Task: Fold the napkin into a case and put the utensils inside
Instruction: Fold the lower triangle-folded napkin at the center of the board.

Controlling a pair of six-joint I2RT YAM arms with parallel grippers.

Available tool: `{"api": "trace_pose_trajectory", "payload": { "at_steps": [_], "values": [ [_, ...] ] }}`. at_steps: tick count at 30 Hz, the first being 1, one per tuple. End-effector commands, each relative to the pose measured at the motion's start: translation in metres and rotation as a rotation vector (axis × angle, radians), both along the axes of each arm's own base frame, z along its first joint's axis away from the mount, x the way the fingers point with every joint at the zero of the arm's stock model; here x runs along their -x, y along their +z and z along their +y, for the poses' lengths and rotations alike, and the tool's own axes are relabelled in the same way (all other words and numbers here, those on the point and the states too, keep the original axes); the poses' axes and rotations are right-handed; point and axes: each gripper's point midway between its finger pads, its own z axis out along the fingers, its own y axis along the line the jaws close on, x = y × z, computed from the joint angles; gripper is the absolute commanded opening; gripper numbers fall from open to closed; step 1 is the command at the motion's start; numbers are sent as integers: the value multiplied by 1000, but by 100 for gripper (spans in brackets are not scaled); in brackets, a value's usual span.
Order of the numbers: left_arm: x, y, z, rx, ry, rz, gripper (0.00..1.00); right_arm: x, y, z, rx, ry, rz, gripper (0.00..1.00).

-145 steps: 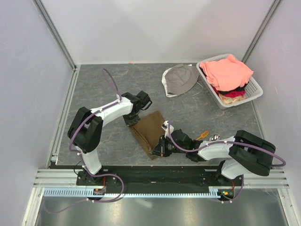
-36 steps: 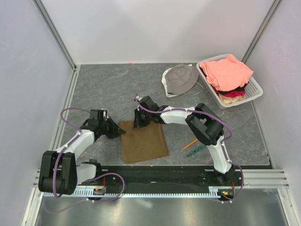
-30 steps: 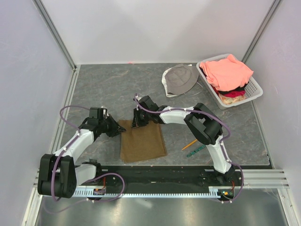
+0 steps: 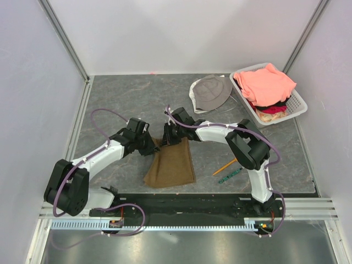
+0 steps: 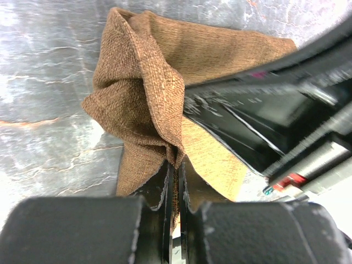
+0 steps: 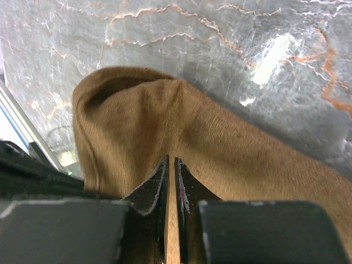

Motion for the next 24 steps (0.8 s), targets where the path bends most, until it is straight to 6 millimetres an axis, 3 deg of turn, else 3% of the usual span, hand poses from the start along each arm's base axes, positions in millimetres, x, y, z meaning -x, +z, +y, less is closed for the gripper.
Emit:
{"api": "trace_pose_trajectory", "payload": {
  "at_steps": [1, 3, 6, 7, 10, 16, 20, 24],
  "values": [
    [-2, 9, 11, -14, 52, -23, 8, 0, 16, -15, 51, 16, -69, 14],
    [-2, 7, 23, -16, 76, -15, 12, 3, 15, -17, 63, 24, -73, 15],
    [2, 5, 40, -22, 98, 7, 26, 7, 15, -25, 81, 26, -75, 15],
    [6, 4, 46, -29, 104, 24, 35, 12, 15, -30, 91, 33, -72, 15],
    [-1, 15, 65, -26, 136, 2, 50, 25, 15, -44, 115, 49, -68, 15],
    [-16, 39, 94, -62, 173, -45, 50, 62, 9, -78, 178, 59, -55, 16],
    [-27, 42, 98, -49, 168, -37, 48, 65, -7, -105, 273, 30, -81, 16],
    [-38, 44, 92, -15, 142, -43, 48, 49, -28, -127, 396, -20, -119, 16]
  ]
}}
